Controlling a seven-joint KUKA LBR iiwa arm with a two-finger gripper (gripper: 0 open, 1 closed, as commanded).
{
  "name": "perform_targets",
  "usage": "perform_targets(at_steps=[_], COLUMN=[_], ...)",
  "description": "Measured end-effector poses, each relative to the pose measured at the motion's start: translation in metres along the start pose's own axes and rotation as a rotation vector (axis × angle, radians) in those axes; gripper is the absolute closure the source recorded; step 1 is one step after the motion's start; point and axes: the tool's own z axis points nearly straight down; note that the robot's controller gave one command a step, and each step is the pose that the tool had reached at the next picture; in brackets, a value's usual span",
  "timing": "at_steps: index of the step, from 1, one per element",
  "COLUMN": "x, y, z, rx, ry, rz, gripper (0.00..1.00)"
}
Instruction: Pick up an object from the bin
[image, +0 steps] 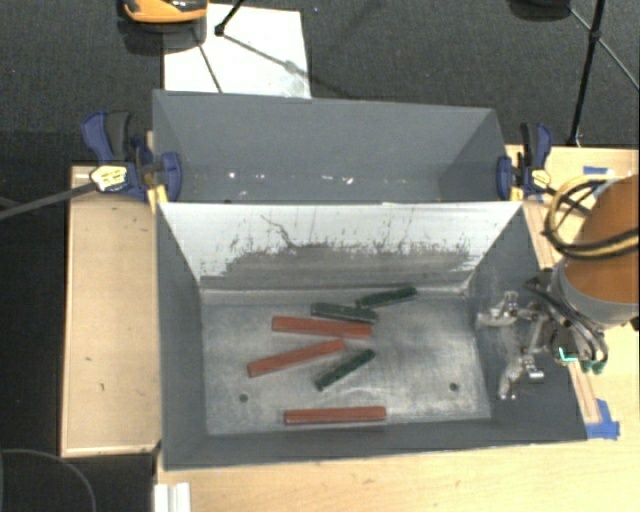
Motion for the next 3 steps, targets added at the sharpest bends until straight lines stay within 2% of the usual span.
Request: perform_targets(at_steps=[1,2,3], x=[-0.002,-0.041,-0.048], y=[0.0,0.053,0.067], z=[-0.003,0.025,0.085], rx=[0.002,0.003,0.0], ry=[-0.007,-0.013,-0.014], rz=[-0.005,-0.034,-0.11], gripper=[0.0,0.0,0.0])
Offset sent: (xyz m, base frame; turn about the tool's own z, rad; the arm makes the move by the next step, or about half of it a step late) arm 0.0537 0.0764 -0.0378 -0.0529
